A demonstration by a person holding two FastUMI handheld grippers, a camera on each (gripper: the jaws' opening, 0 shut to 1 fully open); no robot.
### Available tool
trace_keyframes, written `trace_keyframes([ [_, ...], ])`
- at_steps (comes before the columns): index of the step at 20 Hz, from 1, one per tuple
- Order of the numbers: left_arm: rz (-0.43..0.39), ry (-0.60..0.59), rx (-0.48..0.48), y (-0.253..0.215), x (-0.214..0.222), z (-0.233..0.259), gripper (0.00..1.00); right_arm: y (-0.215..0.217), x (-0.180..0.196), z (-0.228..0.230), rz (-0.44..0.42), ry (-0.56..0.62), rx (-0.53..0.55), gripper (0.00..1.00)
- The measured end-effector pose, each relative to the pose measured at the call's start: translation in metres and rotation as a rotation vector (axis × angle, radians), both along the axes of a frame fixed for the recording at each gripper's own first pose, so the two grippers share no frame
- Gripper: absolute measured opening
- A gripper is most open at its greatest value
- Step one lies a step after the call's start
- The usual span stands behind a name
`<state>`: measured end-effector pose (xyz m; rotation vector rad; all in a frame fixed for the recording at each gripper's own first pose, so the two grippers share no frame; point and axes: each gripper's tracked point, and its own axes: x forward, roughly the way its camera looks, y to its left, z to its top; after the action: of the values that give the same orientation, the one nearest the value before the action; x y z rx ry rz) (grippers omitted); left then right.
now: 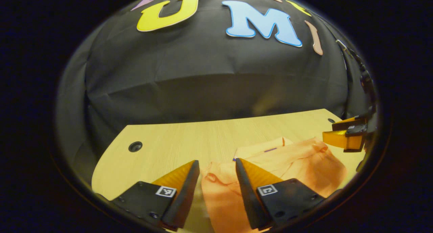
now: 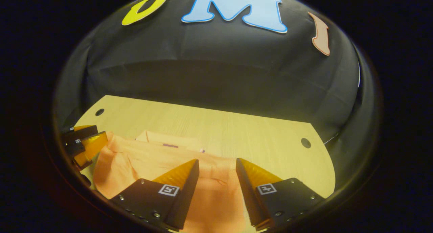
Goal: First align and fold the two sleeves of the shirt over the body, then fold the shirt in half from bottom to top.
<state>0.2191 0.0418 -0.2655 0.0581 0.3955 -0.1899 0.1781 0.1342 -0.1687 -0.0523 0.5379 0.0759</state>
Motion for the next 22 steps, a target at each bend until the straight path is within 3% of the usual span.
trace_keyframes([
  [1,-0.001,-0.013,0.002,0.0,-0.003,0.007,0.8,0.001,-0.003,0.005,0.001,-0.01,0.001,0.69],
  [6,0.012,-0.065,-0.003,-0.003,-0.027,0.042,1.0,0.0,-0.024,0.031,0.013,-0.072,0.005,0.69],
  [10,0.015,-0.103,-0.018,-0.004,-0.049,0.074,1.0,-0.009,-0.05,0.064,0.029,-0.178,-0.033,0.65],
  [11,0.017,-0.111,-0.019,-0.006,-0.056,0.081,0.97,-0.009,-0.06,0.07,0.04,-0.187,-0.034,0.82],
  [12,0.019,-0.117,-0.02,-0.008,-0.064,0.087,1.0,-0.01,-0.068,0.074,0.047,-0.194,-0.033,0.91],
  [19,0.057,-0.178,-0.007,-0.015,-0.119,0.132,1.0,-0.015,-0.125,0.116,0.077,-0.269,0.07,0.94],
  [20,0.064,-0.187,-0.003,-0.016,-0.127,0.138,0.94,-0.017,-0.131,0.12,0.078,-0.277,0.084,0.94],
  [22,0.074,-0.208,-0.004,-0.021,-0.145,0.151,0.97,-0.018,-0.146,0.127,0.093,-0.294,0.112,0.94],
])
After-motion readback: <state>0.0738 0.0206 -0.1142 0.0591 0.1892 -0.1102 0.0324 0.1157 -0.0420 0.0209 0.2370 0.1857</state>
